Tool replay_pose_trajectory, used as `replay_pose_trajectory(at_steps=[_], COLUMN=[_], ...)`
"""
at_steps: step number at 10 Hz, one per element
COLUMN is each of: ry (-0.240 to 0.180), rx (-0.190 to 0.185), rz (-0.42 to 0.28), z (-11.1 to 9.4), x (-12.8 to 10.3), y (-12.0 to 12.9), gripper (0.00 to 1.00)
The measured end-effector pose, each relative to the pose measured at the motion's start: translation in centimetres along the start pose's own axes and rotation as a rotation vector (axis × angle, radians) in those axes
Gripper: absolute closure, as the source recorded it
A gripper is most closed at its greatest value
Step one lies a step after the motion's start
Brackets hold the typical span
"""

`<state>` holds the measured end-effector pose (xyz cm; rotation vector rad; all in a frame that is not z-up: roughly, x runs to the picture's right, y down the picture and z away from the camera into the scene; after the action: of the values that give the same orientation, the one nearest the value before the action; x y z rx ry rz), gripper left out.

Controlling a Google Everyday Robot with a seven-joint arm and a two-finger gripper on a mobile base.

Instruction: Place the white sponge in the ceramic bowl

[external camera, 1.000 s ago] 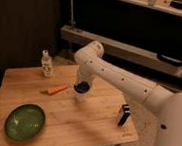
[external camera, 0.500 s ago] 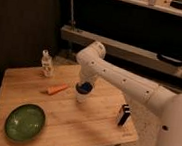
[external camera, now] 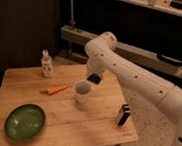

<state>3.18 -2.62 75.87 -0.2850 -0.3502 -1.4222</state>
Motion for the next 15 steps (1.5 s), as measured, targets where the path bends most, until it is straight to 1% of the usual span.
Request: replay_pose_trajectory(at_steps=[2, 3, 4, 5, 6, 7, 9, 10, 11, 12, 13, 15], ry=[0.023, 0.041, 0.067, 0.085, 0.109, 0.126, 0.156, 0.172, 0.179, 0.183, 0.185, 0.185], rx=[0.075, 0.123, 0.183, 0.224, 0.293, 0.358, 0.469, 0.543, 0.592, 0.616, 0.629, 0.633], rz=[-0.009, -0.022, -0.046, -0.065, -0.105, -0.145, -0.213, -0.255, -0.281, -0.294, -0.301, -0.303], z=[-3.6, -6.2, -9.6, -11.9, -15.3, -18.3, -23.3, -26.5, -28.9, -30.2, -30.8, -31.0], x=[-0.1, -0.6, -1.5, -2.2, -3.5, -5.0, -7.9, -9.8, -11.1, -11.9, -12.3, -12.4], y=[-0.3, -0.5, -1.0, -1.3, -2.0, -2.9, -4.7, -6.3, -7.7, -8.3, -8.7, -8.8], gripper=[0.81, 0.81, 0.81, 0.81, 0.81, 0.81, 0.81, 0.81, 0.81, 0.81, 0.81, 0.81])
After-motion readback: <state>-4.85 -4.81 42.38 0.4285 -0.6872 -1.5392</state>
